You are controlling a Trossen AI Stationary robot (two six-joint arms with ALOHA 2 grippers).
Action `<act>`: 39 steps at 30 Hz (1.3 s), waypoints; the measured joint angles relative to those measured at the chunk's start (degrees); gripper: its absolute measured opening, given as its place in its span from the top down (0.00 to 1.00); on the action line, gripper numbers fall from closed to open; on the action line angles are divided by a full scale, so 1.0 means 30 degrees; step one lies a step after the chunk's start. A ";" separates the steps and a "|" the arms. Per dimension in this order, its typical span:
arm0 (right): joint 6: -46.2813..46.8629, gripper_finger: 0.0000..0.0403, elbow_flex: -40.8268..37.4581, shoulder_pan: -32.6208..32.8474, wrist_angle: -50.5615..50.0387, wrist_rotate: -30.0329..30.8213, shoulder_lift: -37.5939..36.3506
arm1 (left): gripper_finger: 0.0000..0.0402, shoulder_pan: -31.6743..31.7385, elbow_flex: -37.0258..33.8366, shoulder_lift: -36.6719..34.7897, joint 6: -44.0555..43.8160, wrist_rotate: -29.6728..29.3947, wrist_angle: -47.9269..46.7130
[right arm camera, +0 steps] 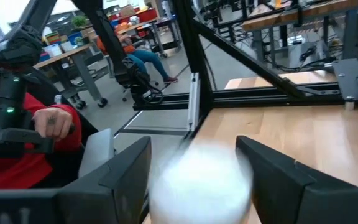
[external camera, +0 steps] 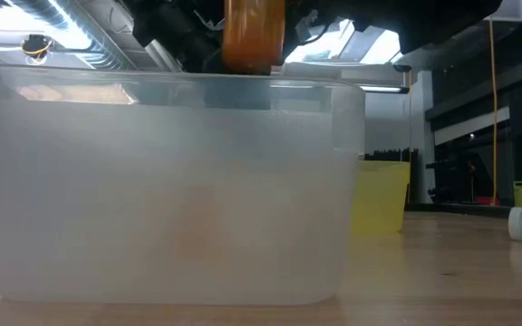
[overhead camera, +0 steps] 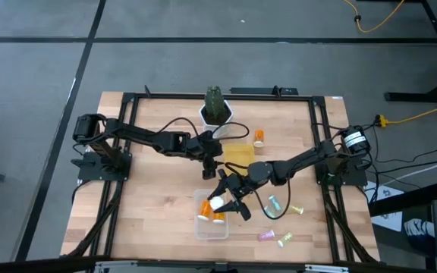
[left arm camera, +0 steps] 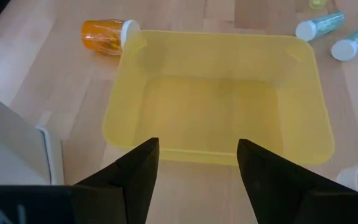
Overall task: Pick and place medicine bottles into bin by pill shape (circle, oval)
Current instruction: Put the large orange pill bottle into the transparent bin
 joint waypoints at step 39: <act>1.0618 0.29 -0.0029 0.2019 -2.2030 1.2678 -0.6690 | 0.47 -0.0590 0.0000 -0.0004 -0.0021 -0.0011 0.0135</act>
